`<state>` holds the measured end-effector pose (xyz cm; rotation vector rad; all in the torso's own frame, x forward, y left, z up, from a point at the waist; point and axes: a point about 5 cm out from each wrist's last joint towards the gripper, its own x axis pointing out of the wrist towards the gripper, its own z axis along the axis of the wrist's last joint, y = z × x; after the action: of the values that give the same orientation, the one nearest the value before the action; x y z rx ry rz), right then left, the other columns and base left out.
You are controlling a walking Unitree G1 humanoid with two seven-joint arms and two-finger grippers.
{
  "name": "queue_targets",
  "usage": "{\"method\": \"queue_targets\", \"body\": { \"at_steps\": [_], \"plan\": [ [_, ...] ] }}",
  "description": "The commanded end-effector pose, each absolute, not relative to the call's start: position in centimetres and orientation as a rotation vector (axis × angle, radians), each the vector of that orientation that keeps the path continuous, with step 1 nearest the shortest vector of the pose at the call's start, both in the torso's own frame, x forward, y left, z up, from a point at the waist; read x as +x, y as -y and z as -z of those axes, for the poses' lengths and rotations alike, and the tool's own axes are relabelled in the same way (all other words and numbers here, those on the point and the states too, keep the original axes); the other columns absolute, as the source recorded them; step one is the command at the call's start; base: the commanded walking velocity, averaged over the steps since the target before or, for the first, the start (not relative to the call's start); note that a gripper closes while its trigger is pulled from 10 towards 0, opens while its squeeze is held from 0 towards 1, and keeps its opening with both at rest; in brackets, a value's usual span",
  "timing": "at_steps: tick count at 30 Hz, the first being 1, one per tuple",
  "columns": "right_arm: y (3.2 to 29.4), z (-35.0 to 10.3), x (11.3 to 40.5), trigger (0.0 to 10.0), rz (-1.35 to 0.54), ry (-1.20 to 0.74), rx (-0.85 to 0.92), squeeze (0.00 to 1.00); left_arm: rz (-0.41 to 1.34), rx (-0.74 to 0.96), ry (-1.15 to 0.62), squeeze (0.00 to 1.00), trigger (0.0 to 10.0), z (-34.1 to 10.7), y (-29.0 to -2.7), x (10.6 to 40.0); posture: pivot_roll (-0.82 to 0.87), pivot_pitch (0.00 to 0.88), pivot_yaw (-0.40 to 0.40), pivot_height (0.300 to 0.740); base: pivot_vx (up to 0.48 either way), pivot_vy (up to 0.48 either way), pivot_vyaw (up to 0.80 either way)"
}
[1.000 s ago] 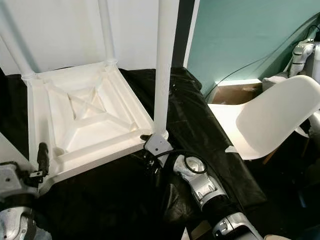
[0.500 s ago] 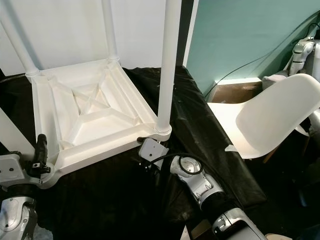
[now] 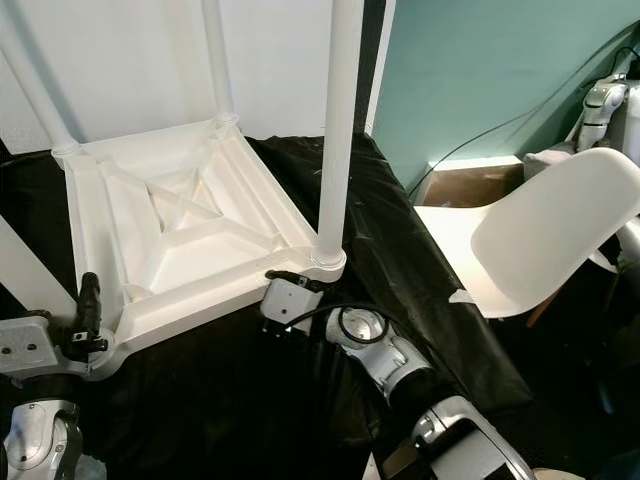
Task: Building children table
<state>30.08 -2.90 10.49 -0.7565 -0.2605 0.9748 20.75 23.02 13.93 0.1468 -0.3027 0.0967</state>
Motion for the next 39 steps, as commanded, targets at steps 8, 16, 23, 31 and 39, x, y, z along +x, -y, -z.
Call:
{"method": "queue_targets", "body": {
  "at_steps": [8, 16, 23, 31, 39],
  "plan": [
    [3.8, -9.6, 30.3, 10.0, -0.974, 0.231, -0.799, 0.0, -0.026, 0.169, 0.357, 0.0, 0.0, -14.9, -21.8, 21.1, 0.15, 0.0, -0.07, 0.74, 0.0, 0.0, 0.0],
    [3.8, -9.1, 30.3, 10.0, -0.977, 0.221, -0.817, 0.0, -0.008, 0.143, 0.48, 0.0, 0.0, -17.9, -21.6, 21.2, 0.16, 0.0, -0.079, 0.74, 0.0, 0.0, 0.0],
    [3.9, -8.7, 30.6, 10.0, -0.965, 0.217, -0.871, 0.0, 0.034, 0.137, 0.575, 0.0, 0.0, -20.5, -21.5, 20.7, 0.16, 0.0, -0.081, 0.74, 0.0, 0.0, 0.0],
    [3.2, -8.8, 31.7, 10.0, -0.924, 0.316, -1.149, 0.0, 0.05, 0.079, 0.601, 0.0, 0.0, -21.0, -21.4, 20.5, 0.17, 0.0, -0.083, 0.74, 0.0, 0.0, 0.0],
    [3.0, -7.9, 31.8, 10.0, -0.948, 0.391, -1.38, 0.0, 0.024, -0.015, 0.642, 0.0, 0.0, -21.7, -22.0, 19.8, 0.18, 0.0, -0.093, 0.74, 0.0, 0.0, 0.0]
  ]
}}
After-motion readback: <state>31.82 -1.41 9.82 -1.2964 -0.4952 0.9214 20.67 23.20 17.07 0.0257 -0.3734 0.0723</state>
